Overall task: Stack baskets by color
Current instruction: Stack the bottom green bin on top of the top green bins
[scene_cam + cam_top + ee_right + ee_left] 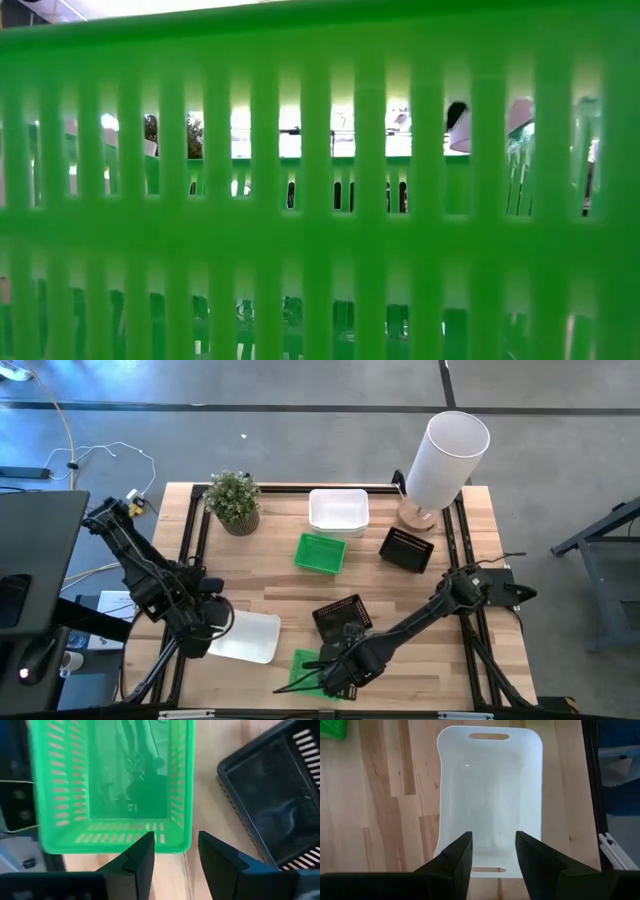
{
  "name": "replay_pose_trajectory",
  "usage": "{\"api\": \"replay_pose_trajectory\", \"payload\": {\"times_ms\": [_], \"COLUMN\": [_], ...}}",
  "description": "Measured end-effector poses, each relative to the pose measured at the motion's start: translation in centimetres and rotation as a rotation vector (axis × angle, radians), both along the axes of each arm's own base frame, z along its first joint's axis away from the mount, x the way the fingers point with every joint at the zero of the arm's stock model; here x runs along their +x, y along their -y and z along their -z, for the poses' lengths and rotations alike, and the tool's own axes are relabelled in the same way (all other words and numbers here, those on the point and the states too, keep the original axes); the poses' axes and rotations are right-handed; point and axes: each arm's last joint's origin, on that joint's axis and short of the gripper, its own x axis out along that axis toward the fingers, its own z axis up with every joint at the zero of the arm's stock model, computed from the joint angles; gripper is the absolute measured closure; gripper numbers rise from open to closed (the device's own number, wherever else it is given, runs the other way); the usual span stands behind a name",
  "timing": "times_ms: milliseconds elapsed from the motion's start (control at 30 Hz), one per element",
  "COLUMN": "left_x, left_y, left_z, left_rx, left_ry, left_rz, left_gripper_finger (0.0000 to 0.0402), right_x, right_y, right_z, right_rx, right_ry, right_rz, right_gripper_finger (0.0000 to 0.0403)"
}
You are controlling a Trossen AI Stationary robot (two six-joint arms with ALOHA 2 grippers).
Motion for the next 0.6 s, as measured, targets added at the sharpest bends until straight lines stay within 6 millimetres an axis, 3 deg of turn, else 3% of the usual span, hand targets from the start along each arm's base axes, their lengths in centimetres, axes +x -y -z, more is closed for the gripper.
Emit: {"api": "replay_pose_trajectory", "payload": {"times_ms": [600], "left_x": [0.0], "left_y": [0.0], "left_z": [0.0], "left_rx": [0.004], "left_ry": [0.004], "left_rz": [-0.011], "left_gripper_finger": [0.0265], "right_x": [0.5], "right_y": [0.4], "right_z": [2.7], "right_rx": [-0.014], "right_ry": [0.015], "right_rz": [0.033], "right_gripper_finger": [0.0265]}}
